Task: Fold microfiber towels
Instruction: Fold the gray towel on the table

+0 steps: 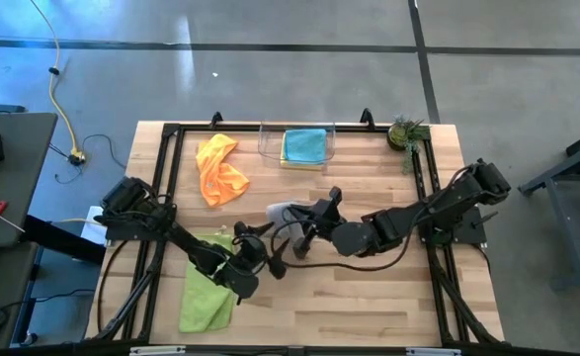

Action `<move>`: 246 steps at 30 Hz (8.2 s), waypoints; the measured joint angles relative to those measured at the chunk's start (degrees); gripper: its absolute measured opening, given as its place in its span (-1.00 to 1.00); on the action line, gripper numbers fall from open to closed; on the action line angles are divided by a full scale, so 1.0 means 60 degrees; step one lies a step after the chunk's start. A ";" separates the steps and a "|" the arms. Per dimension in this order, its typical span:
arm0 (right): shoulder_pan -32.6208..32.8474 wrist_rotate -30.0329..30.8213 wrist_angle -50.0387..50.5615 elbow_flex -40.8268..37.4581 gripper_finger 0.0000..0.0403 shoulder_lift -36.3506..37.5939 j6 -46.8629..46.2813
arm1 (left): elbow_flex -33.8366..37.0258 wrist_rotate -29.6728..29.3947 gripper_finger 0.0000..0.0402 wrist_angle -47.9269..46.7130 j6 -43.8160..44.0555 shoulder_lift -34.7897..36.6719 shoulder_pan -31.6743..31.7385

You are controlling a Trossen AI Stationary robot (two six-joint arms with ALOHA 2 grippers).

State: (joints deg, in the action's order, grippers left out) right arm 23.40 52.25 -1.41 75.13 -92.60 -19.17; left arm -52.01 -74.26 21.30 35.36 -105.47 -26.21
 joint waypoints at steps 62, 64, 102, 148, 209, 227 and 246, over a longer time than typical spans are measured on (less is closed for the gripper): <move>0.0013 -0.0075 -0.2041 0.0004 -1.00 0.0011 0.2397 | -0.0619 0.1170 0.47 0.0997 -0.1861 0.0135 -0.0715; 0.0012 -0.0071 -0.2037 0.0004 -1.00 0.0011 0.2572 | -0.0619 0.1174 0.47 0.0999 -0.1951 0.0141 -0.0785; -0.0067 -0.0299 -0.3342 0.0011 -1.00 0.0015 0.3025 | -0.0616 0.1271 0.30 -0.0586 -0.0570 0.0568 -0.0175; 0.0804 -0.3472 0.6233 0.0011 -1.00 0.1780 -0.0586 | -0.0619 0.2738 -1.00 -0.5341 -0.1950 0.4853 -0.1826; 0.1197 -0.6500 0.5660 -0.3985 -1.00 0.2969 -0.0404 | -0.0069 0.6463 -1.00 -0.5928 -0.0732 0.2536 -0.1534; 0.1646 -0.7776 0.3949 -0.4095 -0.34 0.1486 -0.1310 | -0.0075 0.8753 -0.49 -0.6269 0.0855 0.2214 -0.1702; -0.2061 -0.7382 0.0521 -0.7482 -0.97 0.2100 0.0047 | 0.1945 0.9898 -0.95 -0.1426 -0.2306 0.2511 0.1695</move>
State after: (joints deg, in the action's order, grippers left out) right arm 11.04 7.96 1.72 30.24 -80.00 -18.88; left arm -40.34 -14.88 12.74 21.53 -90.41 -16.04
